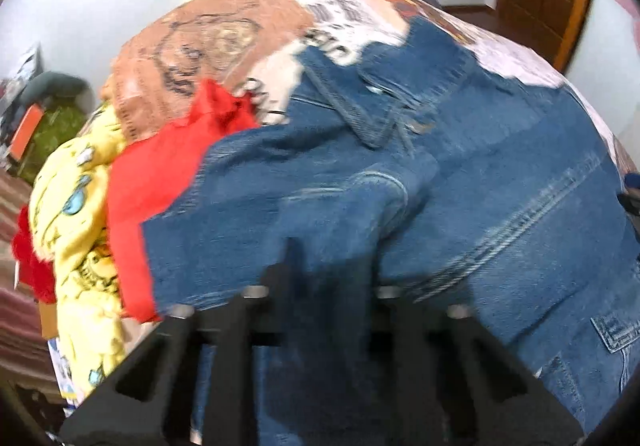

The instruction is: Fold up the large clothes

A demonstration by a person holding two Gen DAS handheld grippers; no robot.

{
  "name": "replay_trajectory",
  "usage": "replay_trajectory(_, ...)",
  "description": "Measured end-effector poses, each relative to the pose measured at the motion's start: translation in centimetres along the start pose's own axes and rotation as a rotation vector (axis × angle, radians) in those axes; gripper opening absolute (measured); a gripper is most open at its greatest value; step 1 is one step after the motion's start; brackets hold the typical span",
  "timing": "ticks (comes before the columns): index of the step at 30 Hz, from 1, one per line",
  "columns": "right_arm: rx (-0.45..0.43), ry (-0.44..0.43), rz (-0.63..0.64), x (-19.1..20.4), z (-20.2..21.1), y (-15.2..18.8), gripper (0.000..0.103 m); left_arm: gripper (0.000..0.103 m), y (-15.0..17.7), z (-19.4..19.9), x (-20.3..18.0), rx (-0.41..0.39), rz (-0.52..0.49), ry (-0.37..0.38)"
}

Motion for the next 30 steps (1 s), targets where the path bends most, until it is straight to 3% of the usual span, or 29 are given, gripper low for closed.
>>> replay_trajectory(6,0.002,-0.003,0.001,0.0,-0.1,0.0,0.057,0.015,1.2,2.1,4.2,0.001,0.196,0.143)
replay_trajectory(11,0.002,0.004,0.003,0.0,-0.2,0.1,0.059,0.022,4.0,2.5,6.8,0.043,0.353,0.266)
replay_trajectory(13,0.003,0.004,-0.002,-0.1,-0.3,0.1,0.06,0.022,5.3,2.1,8.1,0.054,0.403,0.269)
replay_trajectory(16,0.004,0.009,-0.002,-0.1,-0.2,0.1,0.061,0.032,7.8,0.9,9.2,0.113,0.437,0.288)
replay_trajectory(18,0.004,0.014,0.001,-0.1,-0.3,0.2,0.061,0.037,9.6,-0.1,9.1,0.163,0.414,0.276)
replay_trajectory(20,0.004,0.02,0.001,-0.1,-0.2,0.2,0.061,0.05,11.1,-0.7,8.9,0.185,0.36,0.214)
replay_trajectory(21,0.004,0.023,0.001,-0.1,-0.2,0.2,0.061,0.052,11.5,-0.7,8.8,0.189,0.337,0.179)
replay_trajectory(23,0.003,0.028,-0.002,0.0,-0.1,0.1,0.061,0.067,12.3,-0.6,8.8,0.181,0.296,0.146)
replay_trajectory(25,0.007,0.034,0.002,0.0,0.0,0.0,0.061,0.073,12.6,-0.2,8.9,0.175,0.277,0.126)
replay_trajectory(30,-0.001,0.014,0.008,0.4,1.0,-1.1,0.061,0.074,12.1,1.0,10.7,0.166,0.27,0.122)
Point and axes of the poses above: each gripper's, at about its wrist camera, not at the fingertips, and z roughly against the way its jaws point, x to its left, y to its underside, the point moved 6 cm from there along -z, roughly the way its jaws point, and after that the axes turned 9 degrees about -y, right-handed, at the moved point
